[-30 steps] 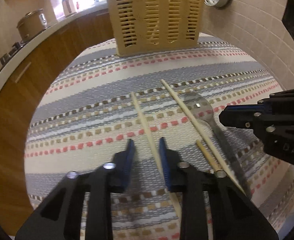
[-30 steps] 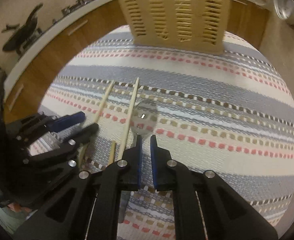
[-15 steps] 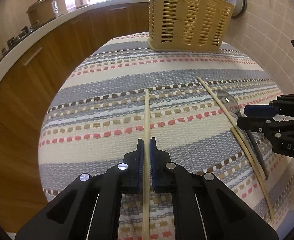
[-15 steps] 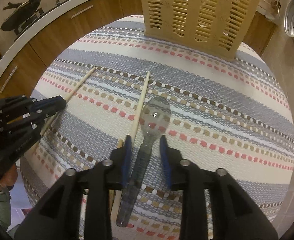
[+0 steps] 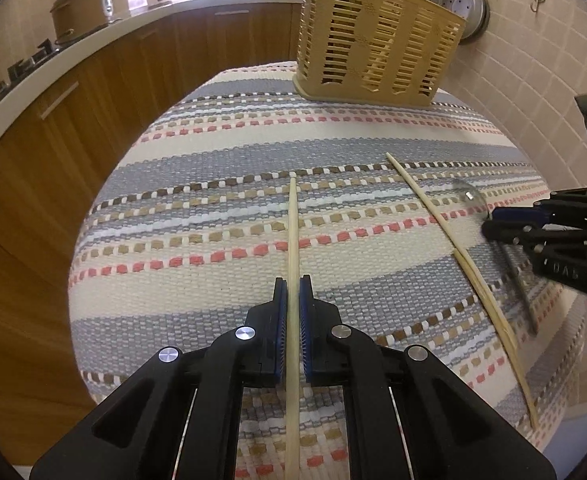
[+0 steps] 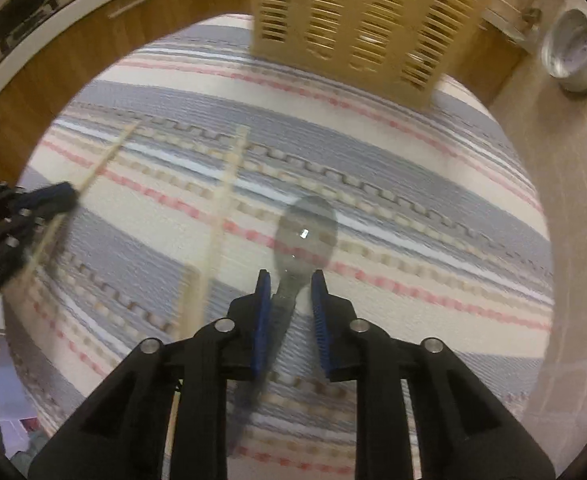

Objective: Organize utensils

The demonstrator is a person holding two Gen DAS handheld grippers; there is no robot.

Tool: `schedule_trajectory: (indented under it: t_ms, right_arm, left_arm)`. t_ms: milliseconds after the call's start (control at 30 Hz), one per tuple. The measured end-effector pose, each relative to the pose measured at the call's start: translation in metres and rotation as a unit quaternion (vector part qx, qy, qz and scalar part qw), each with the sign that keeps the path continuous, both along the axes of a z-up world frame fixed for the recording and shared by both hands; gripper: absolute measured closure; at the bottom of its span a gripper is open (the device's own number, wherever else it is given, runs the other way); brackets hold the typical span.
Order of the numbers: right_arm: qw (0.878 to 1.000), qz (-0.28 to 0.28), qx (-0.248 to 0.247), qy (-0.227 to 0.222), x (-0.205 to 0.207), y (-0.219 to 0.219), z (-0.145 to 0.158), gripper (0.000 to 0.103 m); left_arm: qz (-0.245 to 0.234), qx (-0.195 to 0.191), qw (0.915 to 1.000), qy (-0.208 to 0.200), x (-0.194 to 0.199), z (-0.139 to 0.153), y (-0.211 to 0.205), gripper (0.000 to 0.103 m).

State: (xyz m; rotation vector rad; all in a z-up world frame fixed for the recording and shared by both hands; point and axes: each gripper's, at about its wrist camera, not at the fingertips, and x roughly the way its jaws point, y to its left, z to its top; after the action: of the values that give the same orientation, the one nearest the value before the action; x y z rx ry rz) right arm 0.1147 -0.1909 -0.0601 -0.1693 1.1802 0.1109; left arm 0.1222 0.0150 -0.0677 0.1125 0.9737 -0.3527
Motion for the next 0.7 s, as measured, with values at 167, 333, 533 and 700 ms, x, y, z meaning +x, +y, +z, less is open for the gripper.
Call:
schedule_trajectory:
  t_ms: [167, 333, 533, 700]
  right_arm:
    - [0.999, -0.028, 0.02, 0.012, 0.0, -0.036, -0.001, 0.085]
    - [0.999, -0.023, 0.03, 0.021, 0.007, -0.035, -0.002, 0.085]
    - [0.994, -0.048, 0.085, 0.044, 0.028, -0.042, -0.004, 0.049]
    - [0.996, -0.052, 0.061, 0.043, 0.04, -0.038, -0.004, 0.058]
  left_arm:
    - [-0.001, -0.025, 0.9996, 0.013, 0.005, 0.001, 0.003, 0.097]
    - [-0.006, -0.024, 0.9994, 0.024, 0.017, 0.004, -0.004, 0.091]
    - [-0.01, 0.013, 0.9994, 0.03, 0.037, 0.007, -0.021, 0.069]
    - [-0.004, 0.044, 0.9986, 0.028, 0.049, 0.006, -0.035, 0.075]
